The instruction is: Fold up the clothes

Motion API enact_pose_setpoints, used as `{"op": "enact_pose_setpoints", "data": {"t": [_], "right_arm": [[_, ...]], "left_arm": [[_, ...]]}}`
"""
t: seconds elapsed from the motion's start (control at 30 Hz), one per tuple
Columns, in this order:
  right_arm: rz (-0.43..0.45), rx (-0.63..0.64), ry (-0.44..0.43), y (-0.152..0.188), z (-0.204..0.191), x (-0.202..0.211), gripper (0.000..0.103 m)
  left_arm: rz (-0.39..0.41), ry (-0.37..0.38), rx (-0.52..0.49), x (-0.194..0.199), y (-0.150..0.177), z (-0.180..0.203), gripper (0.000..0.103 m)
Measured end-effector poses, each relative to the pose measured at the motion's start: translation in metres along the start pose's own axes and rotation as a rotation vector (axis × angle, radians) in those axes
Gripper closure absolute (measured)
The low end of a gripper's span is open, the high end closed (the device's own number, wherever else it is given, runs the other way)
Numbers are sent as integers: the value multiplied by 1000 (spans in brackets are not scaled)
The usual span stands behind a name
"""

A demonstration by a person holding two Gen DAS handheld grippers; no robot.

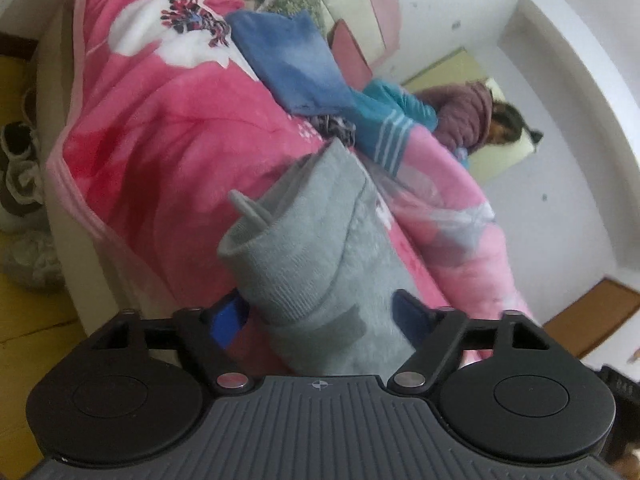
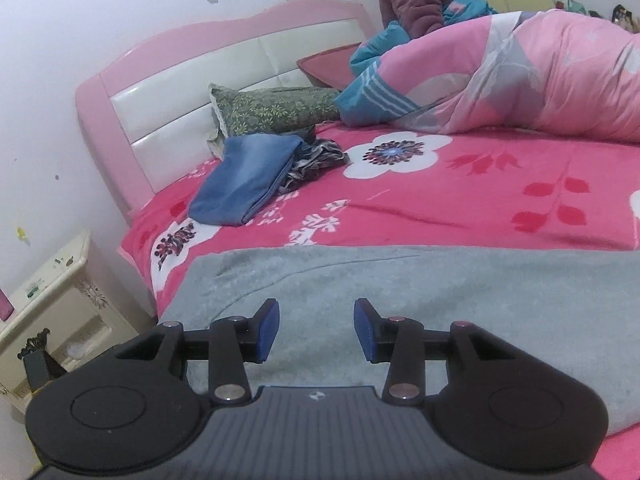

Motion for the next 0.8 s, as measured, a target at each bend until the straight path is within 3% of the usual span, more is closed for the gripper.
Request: {"op": "enact_pose_setpoints", "data": {"t": [0.1,0.17,0.27,0.33,0.5,0.67,0.8], "right_arm": [[10,68,-17,-7,-15,-6,59],[18,167,-69,-21,-32,-19,59],[-15,323,-191,-41,-61,-55,49],[-52,418,-260,-53,-78,-86,41],[-226,651,-421,-55,-121,-176,40],[-413,823,-546,-34,-138,-227,40],[-565,774,-644,-27,-139,-243,37]], "left_arm": [[47,16,-53,4,-6,8,50],[53,38,-53,6,-7,10,50],[2,39,1,-3,-4,0,39],[-13,46,31,-6,-3,-7,39],[-9,71,-17,-3,-6,-3,62],[-29,79,-15,-4,-5,-9,64],[-45,90,14,-6,-5,-14,64]]}}
Point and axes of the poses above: each gripper's, at about its wrist camera, not at the fingertips, and x roughly against the way its jaws point, z to its right, y to its underside, the point moved 10 cm from there along -x, roughly the way its jaws point, and after that the axes turned 10 degrees about y, right-handed, at the moved point
